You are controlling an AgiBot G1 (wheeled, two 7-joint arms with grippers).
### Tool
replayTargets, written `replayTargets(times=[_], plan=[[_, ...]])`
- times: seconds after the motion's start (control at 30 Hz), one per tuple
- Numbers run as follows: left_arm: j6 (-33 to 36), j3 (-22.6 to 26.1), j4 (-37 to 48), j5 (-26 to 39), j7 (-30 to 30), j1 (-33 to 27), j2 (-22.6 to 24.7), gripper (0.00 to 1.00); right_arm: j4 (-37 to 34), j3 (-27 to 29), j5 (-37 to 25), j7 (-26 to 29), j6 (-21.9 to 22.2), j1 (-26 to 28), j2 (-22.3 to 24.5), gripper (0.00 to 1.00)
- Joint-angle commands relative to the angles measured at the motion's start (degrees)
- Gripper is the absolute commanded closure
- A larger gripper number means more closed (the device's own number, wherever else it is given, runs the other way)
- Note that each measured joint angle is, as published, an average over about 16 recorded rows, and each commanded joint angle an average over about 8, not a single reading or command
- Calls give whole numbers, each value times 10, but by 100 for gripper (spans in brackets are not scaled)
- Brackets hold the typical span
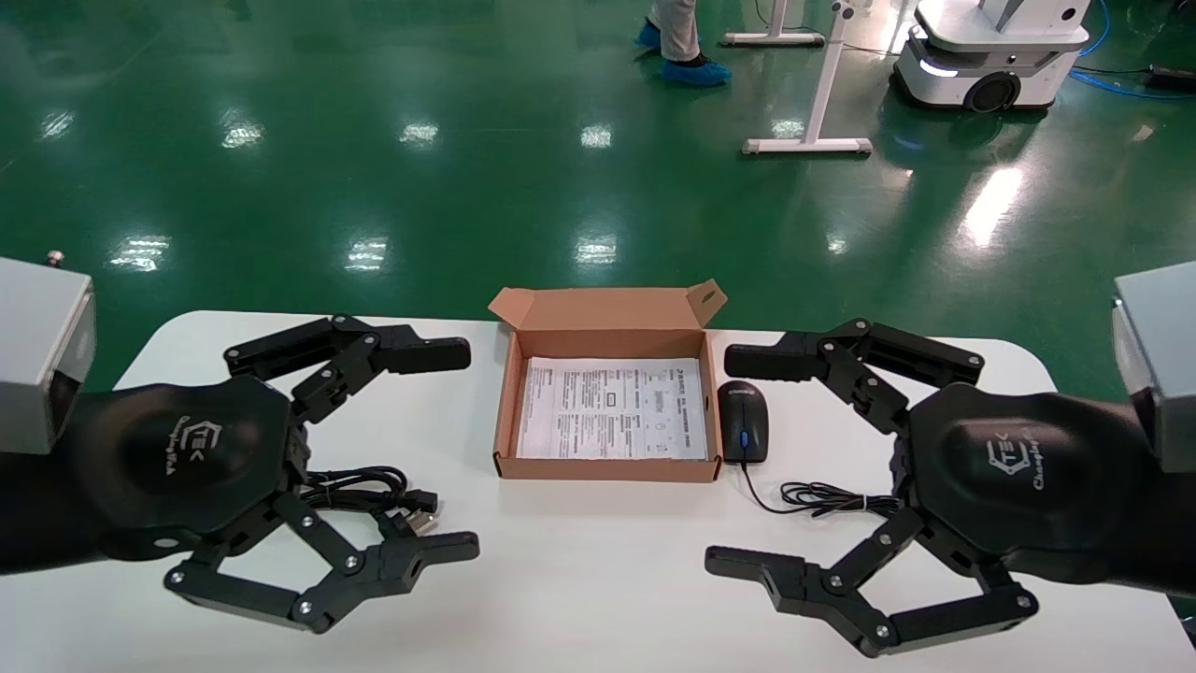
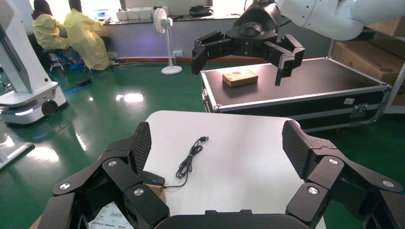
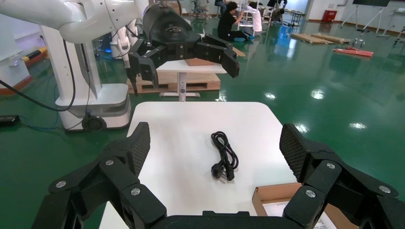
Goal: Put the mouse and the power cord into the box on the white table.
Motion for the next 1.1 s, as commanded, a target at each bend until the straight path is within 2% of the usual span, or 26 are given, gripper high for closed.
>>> replayTargets(times=[0.03,0.9,1.0,1.1], plan=[[0,0,0,0,0,0,0,0,0,0,0,0,0,0,0,0],[3,2,-2,3,0,-2,-1,0,-1,-1,-1,-1,0,1,0,0],[18,16,-8,27,-6,-17,-4,0,-3,-1,-6,-4,-1,0,2,0],[38,52,-15,73,-17,-56,-5,0,-13,-4,-25,-21,-9,3,8,0]])
